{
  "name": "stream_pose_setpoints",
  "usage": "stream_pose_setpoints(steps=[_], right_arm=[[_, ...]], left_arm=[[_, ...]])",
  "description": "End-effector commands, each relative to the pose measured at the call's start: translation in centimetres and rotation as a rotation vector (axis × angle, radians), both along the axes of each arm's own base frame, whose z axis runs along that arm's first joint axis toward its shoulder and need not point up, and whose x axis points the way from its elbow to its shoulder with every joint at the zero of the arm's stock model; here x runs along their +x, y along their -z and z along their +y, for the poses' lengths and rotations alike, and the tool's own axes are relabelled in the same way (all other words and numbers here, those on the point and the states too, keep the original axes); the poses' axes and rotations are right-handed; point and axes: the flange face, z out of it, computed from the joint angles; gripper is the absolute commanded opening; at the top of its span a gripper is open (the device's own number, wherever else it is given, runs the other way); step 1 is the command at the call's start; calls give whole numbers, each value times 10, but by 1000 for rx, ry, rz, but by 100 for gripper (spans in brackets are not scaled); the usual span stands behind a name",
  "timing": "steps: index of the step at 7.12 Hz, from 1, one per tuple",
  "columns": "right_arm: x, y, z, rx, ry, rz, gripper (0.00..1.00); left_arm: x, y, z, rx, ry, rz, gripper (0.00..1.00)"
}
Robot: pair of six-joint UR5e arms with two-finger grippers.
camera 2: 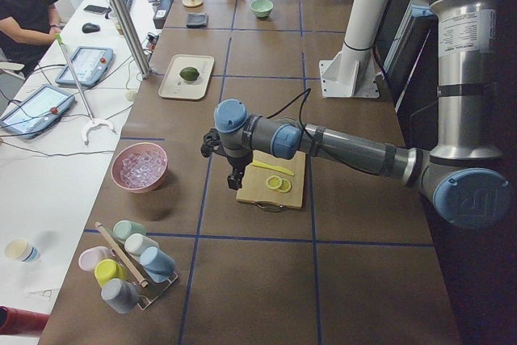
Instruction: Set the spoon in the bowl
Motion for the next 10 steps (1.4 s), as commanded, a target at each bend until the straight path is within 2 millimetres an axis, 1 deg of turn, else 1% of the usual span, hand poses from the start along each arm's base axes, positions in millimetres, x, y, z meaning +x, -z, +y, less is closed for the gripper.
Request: stream_pose_setpoints(steps=[1,2,3,4,5,6,7,8,9,10], right_arm=[[-5,0,-1,1,13,-1,100],[-6,0,-1,2,15,1,100],[-16,0,-2,0,38,-1,99],[-33,6,-9,13,38,-14,99],[-59,15,-15,-3,-24,-26,99],[-92,18,-19,-2,-50,-46,99],[-117,26,-32,27,-74,-83,99],[-145,45,-43,15,-91,-114,98],[-172,45,-39,24,-43,-106,96],[-189,41,-35,24,-9,-98,96]], left_arm=[[91,23,15,11,-4,-2,100],[105,29,16,21,-17,-4,100],[107,31,16,23,-18,-2,100],[110,37,13,33,-20,4,100],[113,40,12,29,-17,8,100],[115,41,12,29,-19,9,100],[115,41,12,24,-15,9,100],[115,42,12,25,-15,10,100],[116,41,13,24,-18,9,100],[116,41,13,24,-18,9,100]])
